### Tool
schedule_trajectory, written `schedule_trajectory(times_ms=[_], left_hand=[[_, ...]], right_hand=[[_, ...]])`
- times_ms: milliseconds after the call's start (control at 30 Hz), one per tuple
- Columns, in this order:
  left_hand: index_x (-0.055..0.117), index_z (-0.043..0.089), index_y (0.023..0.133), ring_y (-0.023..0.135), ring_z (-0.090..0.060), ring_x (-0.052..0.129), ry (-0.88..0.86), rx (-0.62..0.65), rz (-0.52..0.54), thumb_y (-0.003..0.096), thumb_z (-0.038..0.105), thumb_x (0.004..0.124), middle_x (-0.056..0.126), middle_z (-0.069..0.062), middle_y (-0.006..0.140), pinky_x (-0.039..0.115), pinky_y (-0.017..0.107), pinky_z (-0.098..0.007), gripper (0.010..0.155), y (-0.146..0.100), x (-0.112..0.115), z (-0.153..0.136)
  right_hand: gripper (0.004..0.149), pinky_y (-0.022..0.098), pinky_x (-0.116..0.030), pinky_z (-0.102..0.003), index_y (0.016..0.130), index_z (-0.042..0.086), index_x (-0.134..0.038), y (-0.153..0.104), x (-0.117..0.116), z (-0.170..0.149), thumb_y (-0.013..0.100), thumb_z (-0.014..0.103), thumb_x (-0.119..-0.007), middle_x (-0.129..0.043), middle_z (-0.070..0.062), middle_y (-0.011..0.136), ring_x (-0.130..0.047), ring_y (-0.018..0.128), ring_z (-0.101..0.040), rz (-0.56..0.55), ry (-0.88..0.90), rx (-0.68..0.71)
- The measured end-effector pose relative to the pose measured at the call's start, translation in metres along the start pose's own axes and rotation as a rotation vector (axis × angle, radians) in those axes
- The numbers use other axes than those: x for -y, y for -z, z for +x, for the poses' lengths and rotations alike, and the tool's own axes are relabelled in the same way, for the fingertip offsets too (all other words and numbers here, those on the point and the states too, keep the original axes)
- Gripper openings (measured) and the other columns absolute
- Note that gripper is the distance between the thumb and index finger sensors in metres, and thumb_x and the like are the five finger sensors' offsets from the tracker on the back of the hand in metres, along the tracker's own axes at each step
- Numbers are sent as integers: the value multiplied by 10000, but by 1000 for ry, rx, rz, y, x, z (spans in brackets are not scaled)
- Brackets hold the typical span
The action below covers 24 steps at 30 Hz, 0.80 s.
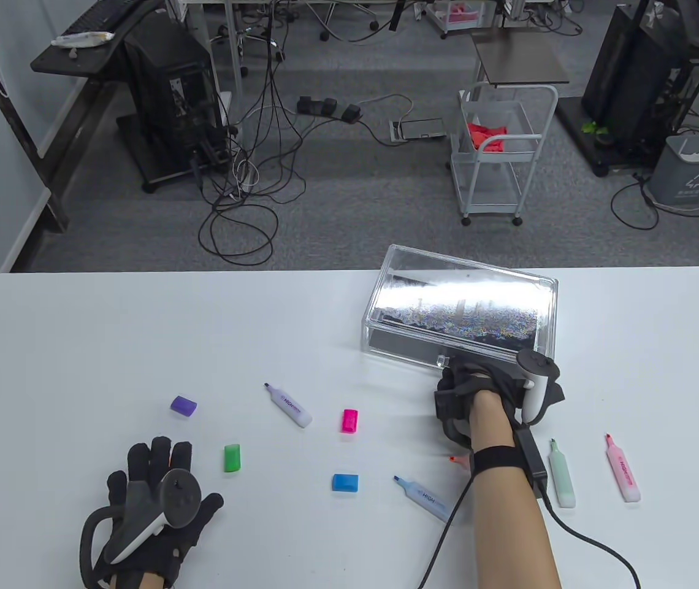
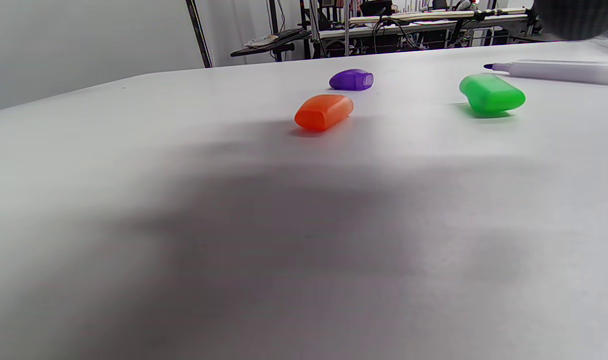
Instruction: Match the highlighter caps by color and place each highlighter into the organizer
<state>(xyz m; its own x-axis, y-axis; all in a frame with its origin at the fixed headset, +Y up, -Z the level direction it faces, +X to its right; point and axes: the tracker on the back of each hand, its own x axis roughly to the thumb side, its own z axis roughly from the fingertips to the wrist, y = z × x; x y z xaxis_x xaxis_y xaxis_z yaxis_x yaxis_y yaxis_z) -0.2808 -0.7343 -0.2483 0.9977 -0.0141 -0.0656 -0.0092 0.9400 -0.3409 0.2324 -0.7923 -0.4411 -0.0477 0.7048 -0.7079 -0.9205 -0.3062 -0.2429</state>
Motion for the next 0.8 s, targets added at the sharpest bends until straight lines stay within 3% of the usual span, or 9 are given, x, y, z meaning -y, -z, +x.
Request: schedule_trajectory(times_ms=[800], left_hand=[[-3,270,1196,1188,-427,-21,31,68,13,579,774,488,-91,-42,1233,178,808,-687,936,2,-2,11]], right_hand=[[453,323,-844,-491,677,92,-1018,-49,-2,-36,398,415,-867,-1115,-81,410,-1037,237,-218,21,-81,-3]])
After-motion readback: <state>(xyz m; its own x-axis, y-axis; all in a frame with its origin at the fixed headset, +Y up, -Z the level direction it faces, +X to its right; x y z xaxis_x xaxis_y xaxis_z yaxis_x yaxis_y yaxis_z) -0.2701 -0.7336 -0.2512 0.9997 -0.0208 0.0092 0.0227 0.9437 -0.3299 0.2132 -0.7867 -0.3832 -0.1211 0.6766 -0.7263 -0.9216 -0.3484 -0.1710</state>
